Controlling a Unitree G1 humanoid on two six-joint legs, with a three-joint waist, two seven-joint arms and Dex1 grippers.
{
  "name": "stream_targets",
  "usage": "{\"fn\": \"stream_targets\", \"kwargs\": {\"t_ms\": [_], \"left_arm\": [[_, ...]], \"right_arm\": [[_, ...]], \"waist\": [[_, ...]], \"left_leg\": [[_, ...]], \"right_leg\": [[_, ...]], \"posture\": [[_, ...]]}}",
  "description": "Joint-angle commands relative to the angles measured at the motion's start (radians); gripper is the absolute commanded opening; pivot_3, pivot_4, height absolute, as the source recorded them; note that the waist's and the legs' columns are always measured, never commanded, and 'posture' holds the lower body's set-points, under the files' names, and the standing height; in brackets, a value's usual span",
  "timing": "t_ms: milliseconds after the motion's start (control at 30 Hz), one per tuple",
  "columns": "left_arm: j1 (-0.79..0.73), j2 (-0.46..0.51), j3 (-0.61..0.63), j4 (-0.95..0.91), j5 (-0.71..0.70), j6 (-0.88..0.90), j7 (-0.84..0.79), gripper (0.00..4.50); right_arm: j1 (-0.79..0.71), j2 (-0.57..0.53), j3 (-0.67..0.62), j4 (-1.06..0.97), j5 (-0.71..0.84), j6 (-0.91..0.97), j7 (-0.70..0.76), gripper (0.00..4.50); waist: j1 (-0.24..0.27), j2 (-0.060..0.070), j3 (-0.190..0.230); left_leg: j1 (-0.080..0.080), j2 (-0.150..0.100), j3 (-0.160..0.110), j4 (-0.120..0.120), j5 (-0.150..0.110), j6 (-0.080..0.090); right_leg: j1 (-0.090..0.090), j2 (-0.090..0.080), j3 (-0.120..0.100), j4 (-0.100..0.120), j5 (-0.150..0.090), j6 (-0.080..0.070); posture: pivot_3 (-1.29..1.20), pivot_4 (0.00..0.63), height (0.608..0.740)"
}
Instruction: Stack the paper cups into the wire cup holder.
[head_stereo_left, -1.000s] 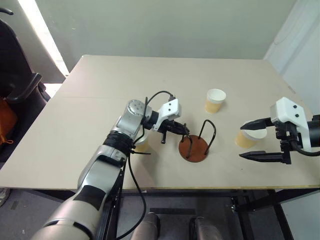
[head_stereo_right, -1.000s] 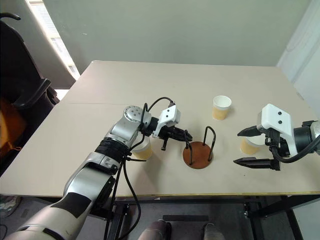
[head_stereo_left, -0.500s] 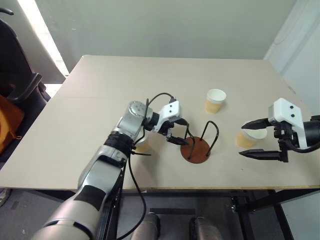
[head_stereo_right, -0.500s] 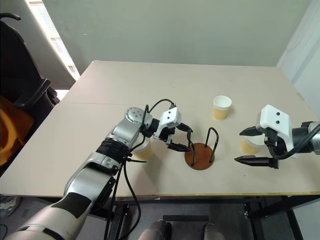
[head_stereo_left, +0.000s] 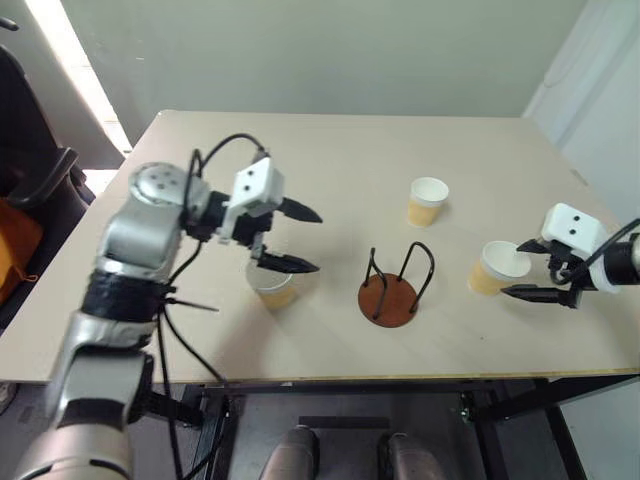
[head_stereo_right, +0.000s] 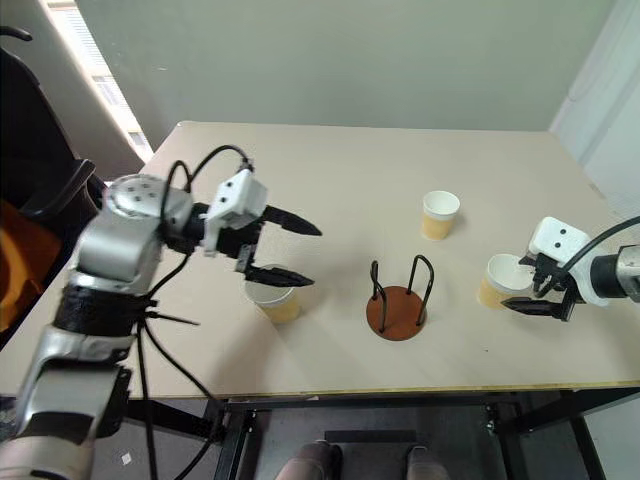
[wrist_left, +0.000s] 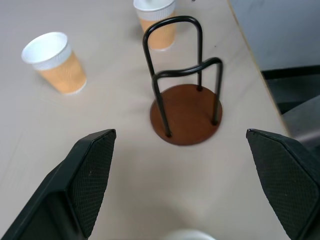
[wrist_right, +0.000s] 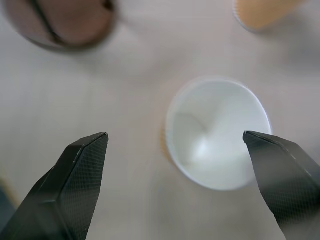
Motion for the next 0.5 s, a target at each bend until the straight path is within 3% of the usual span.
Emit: {"fn": "stream_targets", "kwargs": {"t_ms": [33, 233, 333, 500], "left_arm": [[0.031, 0.019, 0.085, -0.203, -0.124, 0.146, 0.084, 4.47], [0.047, 0.058, 0.134, -0.319, -0.196, 0.233, 0.198, 4.47], [0.051, 0.078, 0.155, -0.351, -0.244, 0.240, 0.206, 4.50], [0.057, 0.107, 0.151, -0.369, -0.277, 0.246, 0.239, 4.50]], "right_arm": [[-0.037, 0.025, 0.019, 0.034, -0.044, -0.030, -0.010, 4.50], [-0.099, 0.092, 0.072, 0.079, -0.089, -0.021, -0.010, 4.50], [-0.110, 0.115, 0.098, 0.095, -0.118, -0.032, -0.009, 3.94], [-0.140, 0.158, 0.125, 0.124, -0.152, -0.041, -0.007, 2.15]], "waist": [[0.001, 0.000, 0.000], [-0.003, 0.000, 0.000], [-0.004, 0.000, 0.000], [-0.007, 0.001, 0.000]], "left_leg": [[0.000, 0.000, 0.000, 0.000, 0.000, 0.000], [0.004, 0.002, 0.000, -0.002, -0.001, -0.002], [0.006, 0.004, 0.000, -0.004, 0.000, -0.003], [0.011, 0.005, 0.000, -0.005, 0.000, -0.004]], "right_leg": [[0.000, 0.000, 0.000, 0.000, 0.000, -0.001], [0.001, -0.001, -0.001, 0.000, -0.001, -0.013], [0.002, 0.000, -0.001, 0.000, 0.000, -0.016], [0.005, 0.000, -0.001, 0.000, 0.000, -0.018]], "posture": [[0.00, 0.150, 0.740], [0.00, 0.150, 0.740], [0.00, 0.150, 0.740], [0.00, 0.150, 0.740]]}}
